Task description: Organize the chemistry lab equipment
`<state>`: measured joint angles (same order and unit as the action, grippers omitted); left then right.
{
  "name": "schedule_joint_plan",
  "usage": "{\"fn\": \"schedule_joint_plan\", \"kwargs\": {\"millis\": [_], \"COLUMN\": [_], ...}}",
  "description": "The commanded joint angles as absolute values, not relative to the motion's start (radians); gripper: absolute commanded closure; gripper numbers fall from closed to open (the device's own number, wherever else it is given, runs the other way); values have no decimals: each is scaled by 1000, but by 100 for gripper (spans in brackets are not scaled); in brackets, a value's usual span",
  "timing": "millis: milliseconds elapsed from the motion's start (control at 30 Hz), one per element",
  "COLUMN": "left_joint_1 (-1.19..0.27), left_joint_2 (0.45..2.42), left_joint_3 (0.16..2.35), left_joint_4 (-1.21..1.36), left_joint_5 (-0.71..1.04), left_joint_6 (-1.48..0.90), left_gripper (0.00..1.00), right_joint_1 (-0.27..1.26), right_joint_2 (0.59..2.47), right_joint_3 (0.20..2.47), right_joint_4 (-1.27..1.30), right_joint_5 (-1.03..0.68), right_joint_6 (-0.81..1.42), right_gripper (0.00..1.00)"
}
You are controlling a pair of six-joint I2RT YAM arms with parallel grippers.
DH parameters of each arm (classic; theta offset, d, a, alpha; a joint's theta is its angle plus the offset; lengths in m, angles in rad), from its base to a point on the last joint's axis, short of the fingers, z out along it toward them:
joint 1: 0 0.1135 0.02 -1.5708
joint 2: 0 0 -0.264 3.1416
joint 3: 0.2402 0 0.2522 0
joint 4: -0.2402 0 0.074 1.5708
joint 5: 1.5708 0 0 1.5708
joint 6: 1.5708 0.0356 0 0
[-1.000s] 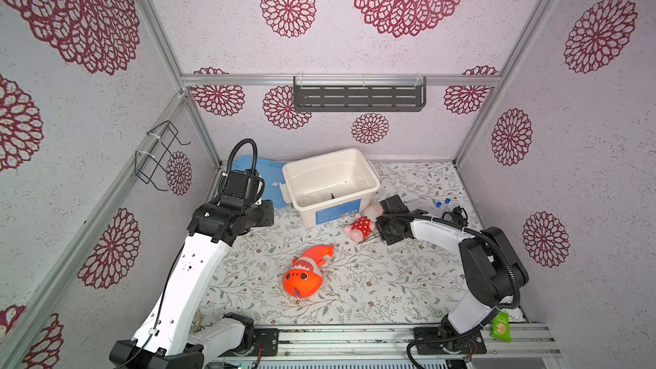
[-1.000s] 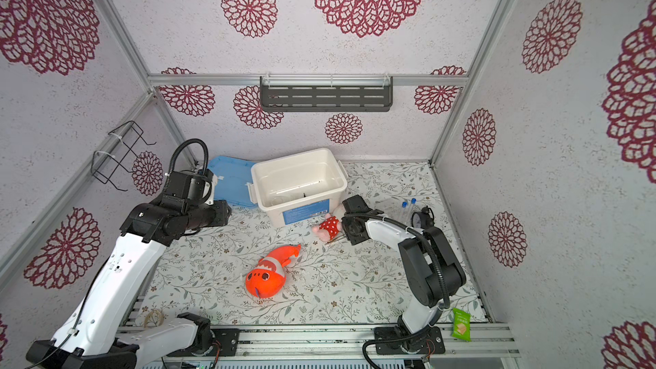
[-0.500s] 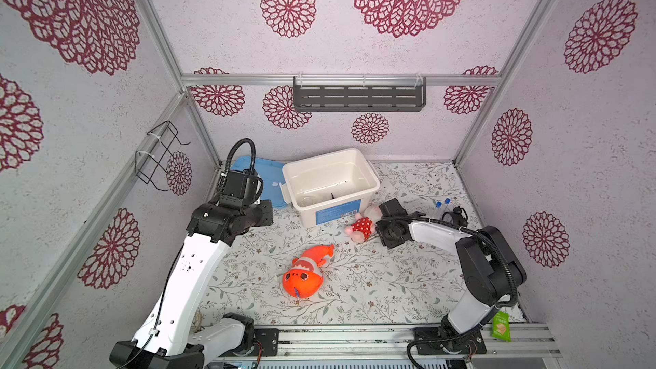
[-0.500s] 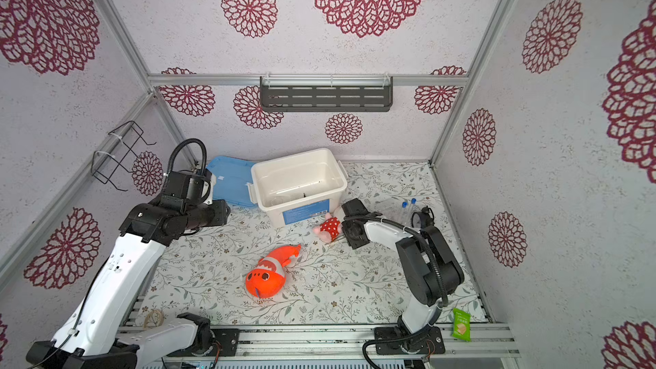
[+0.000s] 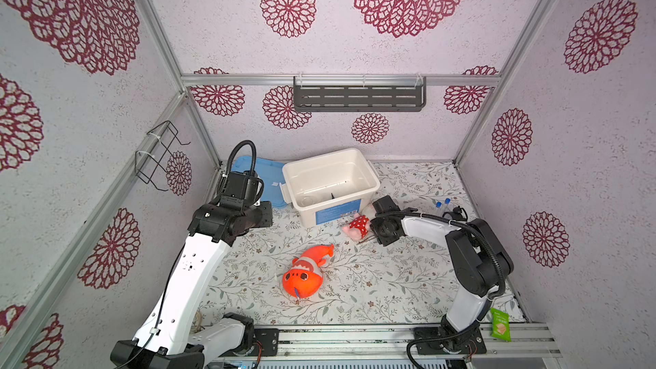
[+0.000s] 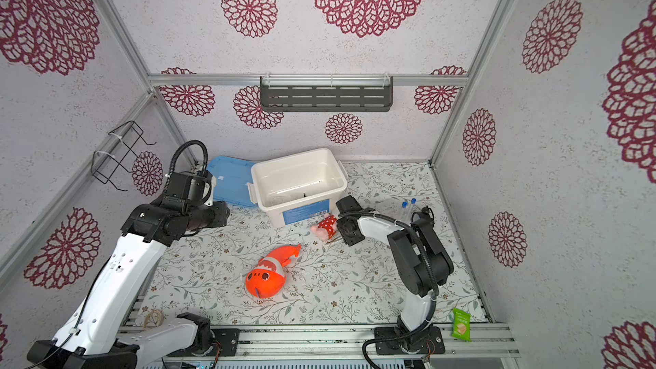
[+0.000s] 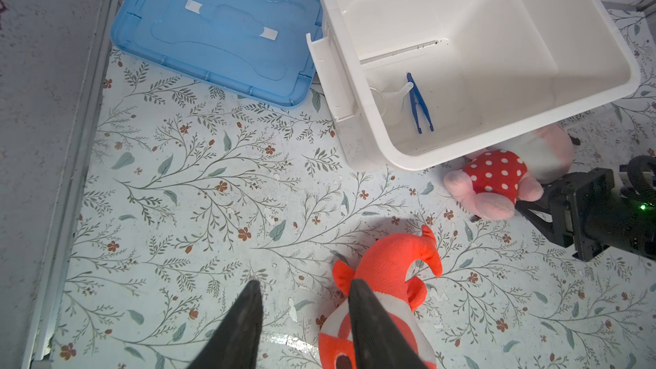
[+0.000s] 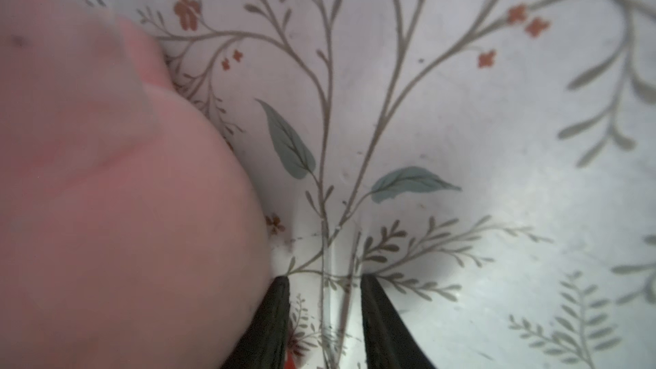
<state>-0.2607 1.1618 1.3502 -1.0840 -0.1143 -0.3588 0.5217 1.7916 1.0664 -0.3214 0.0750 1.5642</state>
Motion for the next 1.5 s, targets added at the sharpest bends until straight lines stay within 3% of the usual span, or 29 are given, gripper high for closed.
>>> {"fn": "schedule_joint_plan", "kwargs": {"millis": [0, 300, 433, 900, 1467], "left_joint_1": [-252, -250, -248, -245, -239], "left_joint_2": [1142, 1141, 1141, 1157, 1141], "left_joint_3": [1338, 1307, 1292, 1274, 1250], "left_joint_4": [-1078, -1073, -1067, -1032, -1031], "left_joint_5": [-129, -125, -123, -114, -104], "left_joint_6": [-346, -343, -342, -335, -351], "left_gripper": [56, 56, 56, 55, 55], "right_joint_1": [532, 544, 559, 576, 575], "right_joint_2": [1813, 1847, 1839, 1773, 1638], "right_joint_3": [1071, 1094, 1074, 1006, 895], "right_joint_4": [-417, -599, -628, -679, -758], "right_joint_5": [124, 139, 148, 167, 219], "right_joint_6": [1531, 1463, 1451, 1453, 1200], "right_gripper": [63, 68, 76, 91, 98]}}
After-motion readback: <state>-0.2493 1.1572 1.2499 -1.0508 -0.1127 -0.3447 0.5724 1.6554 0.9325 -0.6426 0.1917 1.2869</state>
